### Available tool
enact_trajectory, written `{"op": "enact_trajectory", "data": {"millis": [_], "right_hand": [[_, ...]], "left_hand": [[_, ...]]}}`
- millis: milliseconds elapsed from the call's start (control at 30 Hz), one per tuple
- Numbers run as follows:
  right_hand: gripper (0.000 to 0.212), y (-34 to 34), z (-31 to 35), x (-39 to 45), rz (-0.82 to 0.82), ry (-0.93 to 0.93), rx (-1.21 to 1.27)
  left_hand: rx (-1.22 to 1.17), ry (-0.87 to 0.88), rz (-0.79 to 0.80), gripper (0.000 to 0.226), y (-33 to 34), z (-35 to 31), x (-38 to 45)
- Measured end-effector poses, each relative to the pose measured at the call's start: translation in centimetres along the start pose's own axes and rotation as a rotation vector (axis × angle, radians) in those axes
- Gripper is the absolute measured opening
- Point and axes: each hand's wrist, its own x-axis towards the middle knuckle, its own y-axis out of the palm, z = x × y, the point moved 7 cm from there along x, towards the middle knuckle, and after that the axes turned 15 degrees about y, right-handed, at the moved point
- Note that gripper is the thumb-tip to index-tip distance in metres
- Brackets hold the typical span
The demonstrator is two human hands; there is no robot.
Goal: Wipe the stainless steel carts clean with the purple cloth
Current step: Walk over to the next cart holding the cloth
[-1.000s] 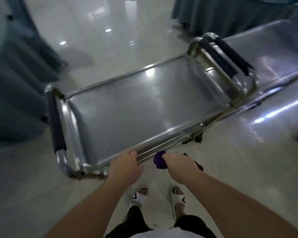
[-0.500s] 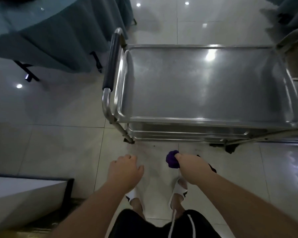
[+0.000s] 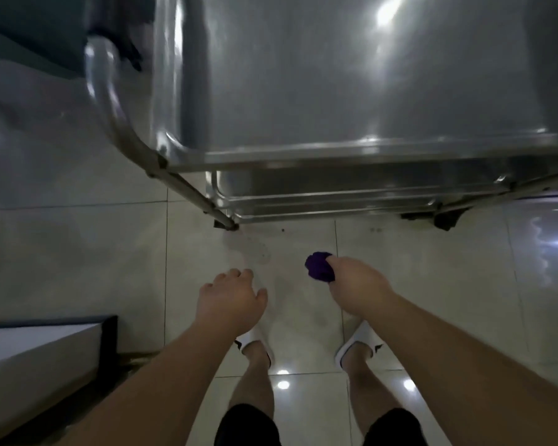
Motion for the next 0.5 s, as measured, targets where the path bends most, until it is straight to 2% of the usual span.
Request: {"op": "enact_trajectory", "data": {"millis": [233, 433, 500], "right_hand": [[0.038, 3.7, -4.3, 12.4, -0.053, -0.001, 0.064], [0.020, 6.6, -4.6, 23.5, -0.226, -0.072, 0.070], [0.022, 7.2, -3.7, 27.0, -0.265, -0.107, 0.074]], "left_hand": [[0.032, 0.021, -0.020, 0.058, 6.5, -0.9, 12.0], [0.127, 0.104, -0.137, 0.058, 10.2, 0.6, 22.5], [0.178, 0.125, -0.163, 0.059, 11.0, 1.8, 26.0]]}}
